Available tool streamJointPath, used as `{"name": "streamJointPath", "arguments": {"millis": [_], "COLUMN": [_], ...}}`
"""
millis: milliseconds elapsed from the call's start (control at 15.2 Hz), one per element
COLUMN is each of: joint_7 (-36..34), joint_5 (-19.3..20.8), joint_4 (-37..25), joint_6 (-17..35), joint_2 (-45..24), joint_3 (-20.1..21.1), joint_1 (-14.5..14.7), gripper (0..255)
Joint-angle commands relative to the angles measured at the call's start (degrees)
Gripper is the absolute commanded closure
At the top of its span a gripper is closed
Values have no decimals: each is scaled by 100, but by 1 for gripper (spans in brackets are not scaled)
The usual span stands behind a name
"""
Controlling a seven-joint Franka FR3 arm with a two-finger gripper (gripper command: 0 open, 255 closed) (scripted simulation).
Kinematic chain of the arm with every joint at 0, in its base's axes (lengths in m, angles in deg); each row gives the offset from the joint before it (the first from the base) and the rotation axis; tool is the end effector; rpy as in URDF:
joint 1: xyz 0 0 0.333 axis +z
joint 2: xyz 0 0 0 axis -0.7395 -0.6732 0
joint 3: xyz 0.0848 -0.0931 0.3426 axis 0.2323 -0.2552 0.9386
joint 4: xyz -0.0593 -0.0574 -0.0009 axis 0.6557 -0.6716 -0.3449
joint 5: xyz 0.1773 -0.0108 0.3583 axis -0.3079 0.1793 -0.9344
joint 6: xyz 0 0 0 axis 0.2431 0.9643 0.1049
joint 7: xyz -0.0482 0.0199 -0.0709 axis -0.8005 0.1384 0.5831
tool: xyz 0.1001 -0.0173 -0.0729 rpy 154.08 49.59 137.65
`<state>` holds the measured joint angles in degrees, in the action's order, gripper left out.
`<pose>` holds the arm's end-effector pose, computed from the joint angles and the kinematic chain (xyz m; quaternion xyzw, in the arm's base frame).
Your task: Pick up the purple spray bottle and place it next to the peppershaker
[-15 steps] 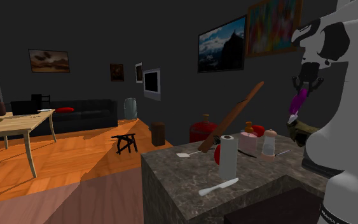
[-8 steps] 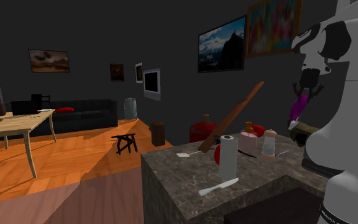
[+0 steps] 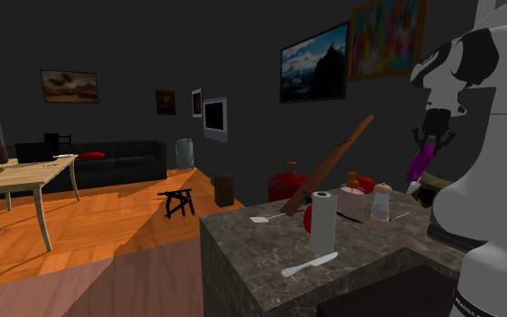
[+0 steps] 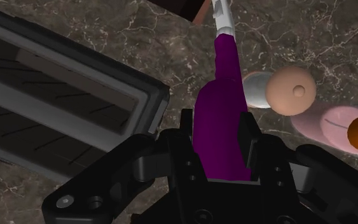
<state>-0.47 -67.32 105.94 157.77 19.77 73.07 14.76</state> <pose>0.3731 -0.3824 0.5660 -0.8468 0.5064 0.1142 0.1161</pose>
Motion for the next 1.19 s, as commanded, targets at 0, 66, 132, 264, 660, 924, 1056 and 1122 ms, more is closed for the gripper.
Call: {"name": "streamJointPath", "arguments": {"millis": [0,66,132,264,660,924,1056,1122], "joint_7": [14,24,34,56,124,175,201,215], "joint_5": [0,0,0,-2,-16,-35,-47,-54], "joint_4": [153,230,305,451,853,1094,1206,1260], "joint_6": [153,229,305,455,901,1194,1339,1411], "joint_2": [4,4,3,-4,-54,-112,-149,-169], "joint_3": [5,6,7,8,11,13,13,14], "joint_1": [5,6,7,9,12,13,13,13], "gripper": [255,255,255,255,255,255,255,255]}}
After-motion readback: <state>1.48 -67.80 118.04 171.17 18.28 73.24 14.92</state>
